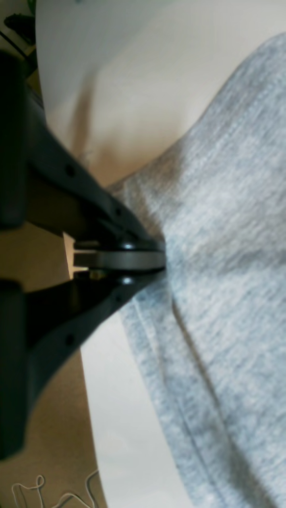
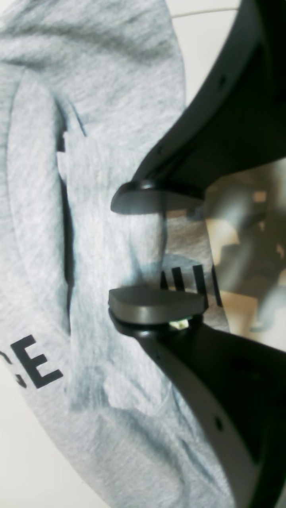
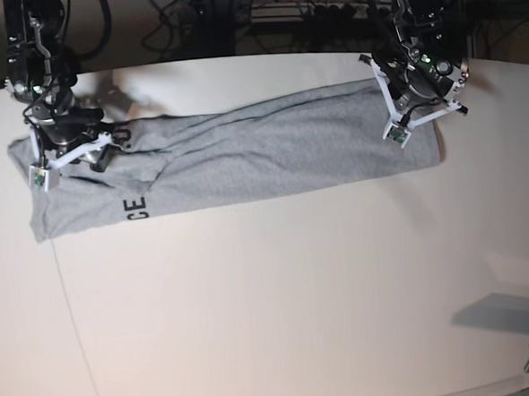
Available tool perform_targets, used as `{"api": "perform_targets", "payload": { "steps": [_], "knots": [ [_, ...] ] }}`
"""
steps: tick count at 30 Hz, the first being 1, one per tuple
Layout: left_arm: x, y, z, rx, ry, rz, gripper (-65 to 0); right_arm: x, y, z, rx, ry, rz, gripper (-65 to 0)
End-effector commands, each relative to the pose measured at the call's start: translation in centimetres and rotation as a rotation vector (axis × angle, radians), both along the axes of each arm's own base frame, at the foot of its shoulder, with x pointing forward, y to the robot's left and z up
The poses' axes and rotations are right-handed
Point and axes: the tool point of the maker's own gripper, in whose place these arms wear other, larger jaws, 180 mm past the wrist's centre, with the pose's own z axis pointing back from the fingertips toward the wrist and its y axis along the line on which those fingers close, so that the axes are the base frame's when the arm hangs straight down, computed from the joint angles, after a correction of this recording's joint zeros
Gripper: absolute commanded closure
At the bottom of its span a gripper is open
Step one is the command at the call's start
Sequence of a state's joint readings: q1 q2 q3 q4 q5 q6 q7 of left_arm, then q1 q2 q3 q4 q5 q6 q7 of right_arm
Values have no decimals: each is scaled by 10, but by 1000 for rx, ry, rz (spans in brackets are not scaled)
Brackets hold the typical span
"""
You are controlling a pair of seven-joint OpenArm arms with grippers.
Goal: Fold the T-shirt properly
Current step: 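Pull the strip end outward with the left gripper, then regrasp the strip end with the left gripper and pull it straight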
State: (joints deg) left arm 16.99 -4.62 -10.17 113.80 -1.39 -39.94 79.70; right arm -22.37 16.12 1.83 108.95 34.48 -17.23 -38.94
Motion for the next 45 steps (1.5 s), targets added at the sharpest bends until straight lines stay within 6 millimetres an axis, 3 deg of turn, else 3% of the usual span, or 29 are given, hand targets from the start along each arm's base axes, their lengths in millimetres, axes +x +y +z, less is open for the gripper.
{"api": "perform_targets", "payload": {
  "steps": [1,11,15,19,25,33,40,45],
  "knots": [
    [0,2,4,12,-6,-3,0,7,-2,9,-13,-39,4,-292],
    [-16,-27,-2,-218,0,-43,0,6,-2,9,-11,-38,3,-290],
    [-12,-37,5,-316,-24,-73,0,6,-2,8,-11,-36,3,-290],
    [-6,-15,18,-345,-85,1,0,6,-2,8,-11,-36,3,-290],
    [-1,31,34,-223,-99,-1,0,7,-1,9,-11,-41,4,-290],
    [7,69,58,-138,-141,11,0,10,6,10,17,-50,-8,-290],
    [45,68,95,-302,-391,131,0,13,7,12,19,-57,-7,-290],
    [58,56,82,-239,-373,144,0,14,6,19,7,-74,6,-290]
  ]
}}
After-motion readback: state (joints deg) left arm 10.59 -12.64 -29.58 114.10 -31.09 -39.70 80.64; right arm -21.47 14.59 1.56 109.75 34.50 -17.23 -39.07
